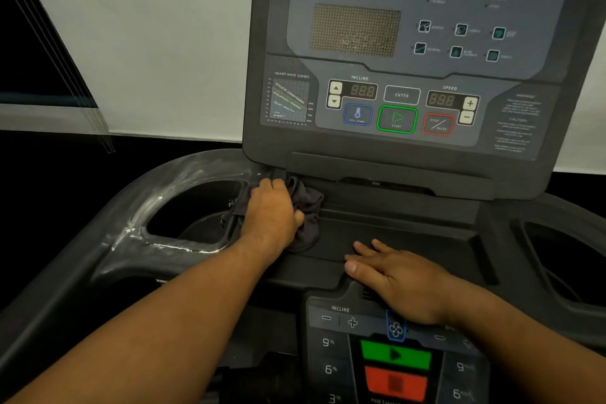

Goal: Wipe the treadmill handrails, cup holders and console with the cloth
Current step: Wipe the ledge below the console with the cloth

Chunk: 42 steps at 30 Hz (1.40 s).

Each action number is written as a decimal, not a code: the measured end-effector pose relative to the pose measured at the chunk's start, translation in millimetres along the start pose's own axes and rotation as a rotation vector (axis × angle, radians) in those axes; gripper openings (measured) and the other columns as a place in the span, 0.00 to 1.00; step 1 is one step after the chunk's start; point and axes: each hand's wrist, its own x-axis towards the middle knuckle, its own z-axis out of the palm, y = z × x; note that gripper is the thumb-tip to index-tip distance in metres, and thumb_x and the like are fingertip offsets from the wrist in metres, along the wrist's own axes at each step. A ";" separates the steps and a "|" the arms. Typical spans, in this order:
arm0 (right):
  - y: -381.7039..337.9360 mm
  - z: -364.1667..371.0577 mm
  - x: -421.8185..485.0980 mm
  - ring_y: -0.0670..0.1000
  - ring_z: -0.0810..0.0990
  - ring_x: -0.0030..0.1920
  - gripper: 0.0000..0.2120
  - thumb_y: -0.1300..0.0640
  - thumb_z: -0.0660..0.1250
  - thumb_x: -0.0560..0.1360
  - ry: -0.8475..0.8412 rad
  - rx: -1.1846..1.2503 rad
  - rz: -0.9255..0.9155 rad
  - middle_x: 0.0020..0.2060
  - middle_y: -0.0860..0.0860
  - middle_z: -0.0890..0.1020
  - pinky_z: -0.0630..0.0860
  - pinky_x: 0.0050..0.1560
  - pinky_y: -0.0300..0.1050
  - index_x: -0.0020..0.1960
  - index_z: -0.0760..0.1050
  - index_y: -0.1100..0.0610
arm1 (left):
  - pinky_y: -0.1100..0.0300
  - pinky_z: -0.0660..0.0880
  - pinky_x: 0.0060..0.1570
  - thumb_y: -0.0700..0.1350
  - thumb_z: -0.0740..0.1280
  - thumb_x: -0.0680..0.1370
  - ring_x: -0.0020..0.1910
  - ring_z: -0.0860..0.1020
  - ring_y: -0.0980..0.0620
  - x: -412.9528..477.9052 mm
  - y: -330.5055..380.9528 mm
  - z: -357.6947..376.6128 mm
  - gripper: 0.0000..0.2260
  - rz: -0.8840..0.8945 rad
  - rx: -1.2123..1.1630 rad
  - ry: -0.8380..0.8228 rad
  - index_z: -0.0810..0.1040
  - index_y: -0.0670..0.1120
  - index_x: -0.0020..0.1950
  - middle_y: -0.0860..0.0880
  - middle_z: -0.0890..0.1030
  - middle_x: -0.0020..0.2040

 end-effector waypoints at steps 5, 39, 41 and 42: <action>-0.1 0.6 -0.1 0.42 0.45 0.76 0.31 0.30 0.42 0.74 0.016 -0.011 -0.003 0.76 0.39 0.52 0.46 0.74 0.45 0.74 0.60 0.38 | 0.55 0.69 0.62 0.46 0.71 0.74 0.64 0.69 0.43 -5.0 6.8 0.5 0.24 -0.073 -0.101 0.033 0.68 0.40 0.66 0.42 0.70 0.64; -2.6 -0.3 1.1 0.45 0.48 0.77 0.24 0.37 0.44 0.80 0.017 -0.004 -0.019 0.77 0.42 0.54 0.47 0.74 0.45 0.74 0.58 0.38 | 0.50 0.37 0.75 0.59 0.46 0.82 0.78 0.37 0.52 -24.1 -10.2 2.5 0.31 0.453 0.225 -0.419 0.39 0.47 0.79 0.49 0.37 0.79; -2.2 -0.4 0.7 0.45 0.48 0.77 0.25 0.36 0.44 0.79 0.023 -0.002 -0.023 0.77 0.42 0.55 0.47 0.75 0.45 0.74 0.58 0.39 | 0.53 0.36 0.75 0.57 0.48 0.82 0.78 0.39 0.53 -29.2 -12.5 -1.3 0.30 0.466 0.190 -0.420 0.41 0.47 0.79 0.49 0.39 0.80; -1.6 -0.3 0.8 0.44 0.48 0.77 0.25 0.36 0.44 0.79 0.026 0.002 -0.023 0.77 0.41 0.55 0.47 0.75 0.45 0.74 0.59 0.39 | 0.54 0.37 0.76 0.56 0.49 0.82 0.78 0.41 0.53 -32.9 -14.7 -3.6 0.29 0.478 0.168 -0.419 0.44 0.46 0.80 0.49 0.42 0.80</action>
